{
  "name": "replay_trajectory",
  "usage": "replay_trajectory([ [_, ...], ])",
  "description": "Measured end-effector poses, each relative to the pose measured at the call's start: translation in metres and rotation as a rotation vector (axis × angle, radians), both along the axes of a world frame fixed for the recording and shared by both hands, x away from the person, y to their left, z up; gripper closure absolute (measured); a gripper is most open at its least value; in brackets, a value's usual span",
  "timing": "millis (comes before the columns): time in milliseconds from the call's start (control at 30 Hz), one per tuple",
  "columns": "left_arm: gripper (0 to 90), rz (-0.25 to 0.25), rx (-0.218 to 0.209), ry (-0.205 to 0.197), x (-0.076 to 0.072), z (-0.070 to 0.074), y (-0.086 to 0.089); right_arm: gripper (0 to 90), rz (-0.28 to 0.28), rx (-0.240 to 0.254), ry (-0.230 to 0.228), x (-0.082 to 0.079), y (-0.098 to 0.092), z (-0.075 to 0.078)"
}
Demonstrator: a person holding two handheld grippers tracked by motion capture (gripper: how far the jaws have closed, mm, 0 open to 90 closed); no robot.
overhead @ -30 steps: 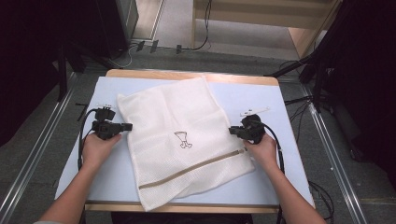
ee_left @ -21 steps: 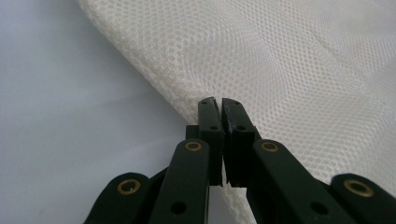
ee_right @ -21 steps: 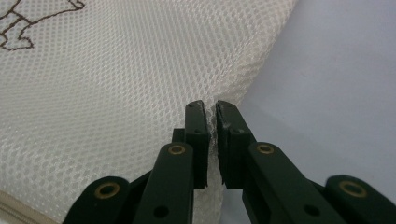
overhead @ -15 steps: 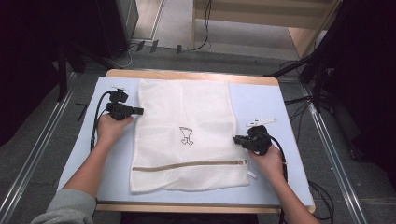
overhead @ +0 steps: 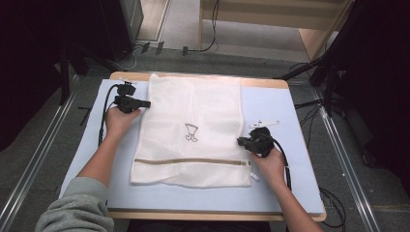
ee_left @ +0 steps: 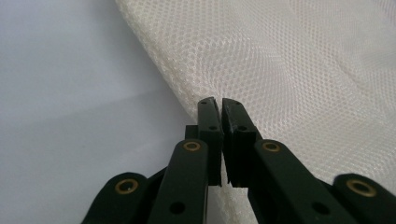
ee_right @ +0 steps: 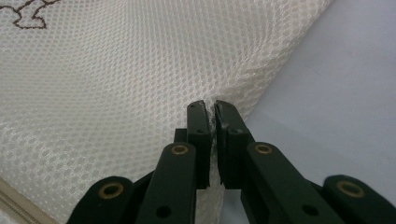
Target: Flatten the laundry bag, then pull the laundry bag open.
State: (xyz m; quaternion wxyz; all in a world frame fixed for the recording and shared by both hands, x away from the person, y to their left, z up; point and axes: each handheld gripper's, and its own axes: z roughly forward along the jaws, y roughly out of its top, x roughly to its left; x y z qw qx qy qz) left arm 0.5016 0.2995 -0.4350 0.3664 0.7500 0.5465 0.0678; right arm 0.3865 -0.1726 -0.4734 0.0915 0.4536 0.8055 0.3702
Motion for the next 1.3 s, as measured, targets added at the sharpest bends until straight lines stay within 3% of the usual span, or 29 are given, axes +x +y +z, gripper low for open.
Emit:
replay_trajectory([
  [67, 80.8, 0.000, -0.006, 0.011, -0.001, 0.000, 0.003, 86.4, -0.006, 0.011, -0.011, 0.002, 0.000, -0.001],
  [133, 67.8, -0.003, -0.012, 0.016, -0.002, 0.001, 0.005, 85.4, -0.005, 0.018, -0.011, 0.003, -0.001, -0.002],
  [167, 62.7, 0.002, -0.033, 0.027, -0.005, 0.005, 0.007, 74.6, 0.002, 0.042, 0.002, 0.002, -0.004, -0.001],
  [200, 60.7, -0.001, -0.030, 0.019, -0.008, 0.008, 0.009, 70.2, 0.003, 0.053, 0.005, 0.001, -0.006, 0.001],
  [333, 53.7, -0.005, -0.021, -0.033, -0.025, 0.020, 0.010, 66.7, 0.003, 0.067, -0.041, -0.009, -0.016, 0.014],
  [500, 50.2, -0.049, -0.047, -0.042, -0.049, 0.033, 0.010, 67.3, 0.011, 0.091, -0.033, -0.028, -0.028, 0.023],
  [600, 49.8, -0.069, -0.039, -0.043, -0.058, 0.035, 0.007, 70.9, 0.014, 0.084, -0.016, -0.035, -0.029, 0.023],
  [733, 47.6, -0.125, -0.027, -0.045, -0.077, 0.038, -0.007, 81.5, 0.050, 0.058, 0.011, -0.050, -0.026, 0.020],
  [867, 46.6, -0.168, -0.030, -0.063, -0.089, 0.041, -0.019, 89.1, 0.066, 0.023, 0.039, -0.057, -0.025, 0.016],
  [967, 46.6, -0.198, -0.017, -0.072, -0.095, 0.043, -0.029, 90.0, 0.085, 0.006, 0.063, -0.060, -0.026, 0.012],
  [1133, 46.5, -0.255, -0.008, -0.094, -0.104, 0.044, -0.047, 90.0, 0.102, 0.024, 0.084, -0.061, -0.024, 0.009],
  [1200, 46.4, -0.264, -0.004, -0.097, -0.105, 0.044, -0.050, 90.0, 0.123, 0.030, 0.078, -0.061, -0.020, 0.009],
  [1300, 46.9, -0.317, -0.011, -0.083, -0.111, 0.043, -0.065, 90.0, 0.150, 0.023, 0.046, -0.063, -0.014, 0.011],
])
